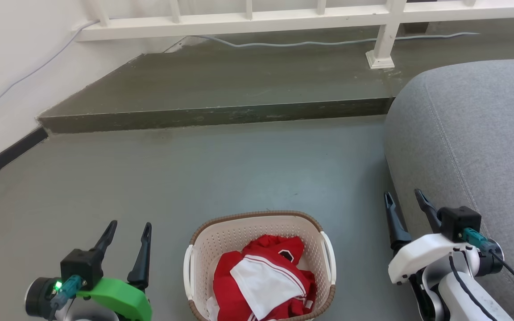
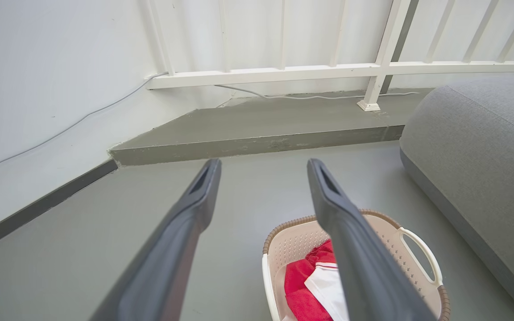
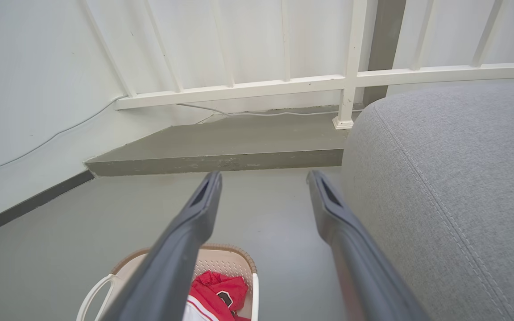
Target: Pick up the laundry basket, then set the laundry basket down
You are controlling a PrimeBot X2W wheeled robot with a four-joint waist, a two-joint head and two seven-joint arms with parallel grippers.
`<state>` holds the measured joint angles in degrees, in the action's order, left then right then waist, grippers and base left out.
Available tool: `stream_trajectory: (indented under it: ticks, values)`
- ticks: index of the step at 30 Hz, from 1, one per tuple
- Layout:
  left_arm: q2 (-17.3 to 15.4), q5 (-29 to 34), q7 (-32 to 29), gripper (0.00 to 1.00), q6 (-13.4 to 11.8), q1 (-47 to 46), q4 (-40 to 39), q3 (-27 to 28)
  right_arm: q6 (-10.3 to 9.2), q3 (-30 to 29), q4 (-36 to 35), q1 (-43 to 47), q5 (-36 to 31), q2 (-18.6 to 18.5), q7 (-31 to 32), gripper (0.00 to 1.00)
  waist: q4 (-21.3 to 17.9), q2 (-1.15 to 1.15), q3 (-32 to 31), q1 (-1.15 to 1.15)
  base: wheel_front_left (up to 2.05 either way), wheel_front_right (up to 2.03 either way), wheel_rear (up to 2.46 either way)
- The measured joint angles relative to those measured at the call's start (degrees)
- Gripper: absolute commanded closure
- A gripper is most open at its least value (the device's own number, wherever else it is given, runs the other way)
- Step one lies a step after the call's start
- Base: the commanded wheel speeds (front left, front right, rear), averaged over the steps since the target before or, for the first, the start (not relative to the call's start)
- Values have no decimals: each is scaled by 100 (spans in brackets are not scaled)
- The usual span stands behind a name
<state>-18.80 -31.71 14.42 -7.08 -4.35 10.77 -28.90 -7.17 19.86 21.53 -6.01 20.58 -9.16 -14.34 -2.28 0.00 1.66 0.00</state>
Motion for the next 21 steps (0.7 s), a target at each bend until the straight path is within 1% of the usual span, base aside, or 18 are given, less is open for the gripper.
stream_trajectory:
  ticks: [21]
  values:
    - [182, 328, 0, 0, -1, 448, -288, 455, -1, -165, -332, 250, -302, 24, 0, 0, -17, 0, 5, 0, 0, 0, 0]
